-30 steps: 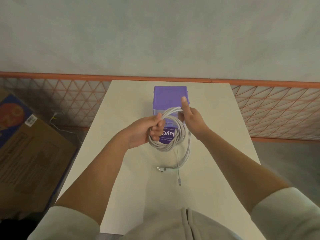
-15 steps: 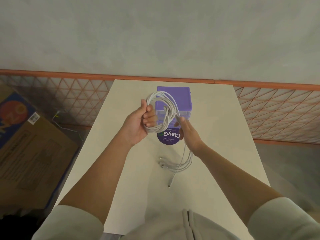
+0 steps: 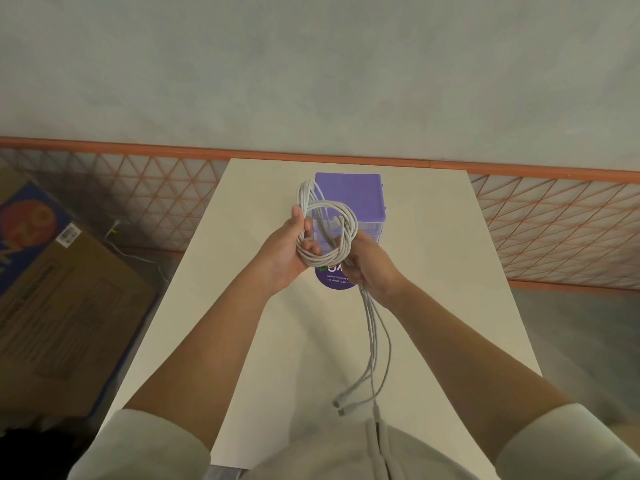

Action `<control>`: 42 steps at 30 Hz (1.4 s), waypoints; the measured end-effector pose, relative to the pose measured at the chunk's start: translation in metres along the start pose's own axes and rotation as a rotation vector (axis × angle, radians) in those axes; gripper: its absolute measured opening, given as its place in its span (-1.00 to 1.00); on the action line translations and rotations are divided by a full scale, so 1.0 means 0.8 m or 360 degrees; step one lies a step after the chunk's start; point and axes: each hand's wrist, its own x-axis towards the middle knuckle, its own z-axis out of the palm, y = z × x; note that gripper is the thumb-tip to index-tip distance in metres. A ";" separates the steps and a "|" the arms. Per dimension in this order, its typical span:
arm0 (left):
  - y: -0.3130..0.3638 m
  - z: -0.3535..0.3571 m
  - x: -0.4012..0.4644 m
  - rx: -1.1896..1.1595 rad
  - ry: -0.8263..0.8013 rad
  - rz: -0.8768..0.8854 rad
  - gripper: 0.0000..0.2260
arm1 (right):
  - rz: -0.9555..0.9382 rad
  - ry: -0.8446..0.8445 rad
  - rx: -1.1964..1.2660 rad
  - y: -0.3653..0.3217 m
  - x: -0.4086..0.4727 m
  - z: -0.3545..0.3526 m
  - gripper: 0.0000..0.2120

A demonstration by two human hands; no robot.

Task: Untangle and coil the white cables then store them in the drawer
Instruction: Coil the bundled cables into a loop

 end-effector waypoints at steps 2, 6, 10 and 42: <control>0.002 0.003 -0.005 0.0100 -0.0001 0.0007 -0.64 | 0.0008 -0.0012 0.0100 0.000 -0.001 0.000 -0.82; 0.000 0.001 -0.004 0.0191 0.0027 -0.0032 -0.64 | -0.0006 -0.0054 0.0099 0.002 -0.001 -0.001 -0.65; -0.002 -0.003 -0.002 0.0203 0.0076 -0.0069 -0.65 | 0.0013 0.0076 -0.0012 0.001 -0.005 0.002 -0.67; -0.009 0.005 0.003 0.0053 0.0194 -0.0159 -0.64 | -0.0162 0.0664 -0.0806 0.006 0.010 0.009 -0.69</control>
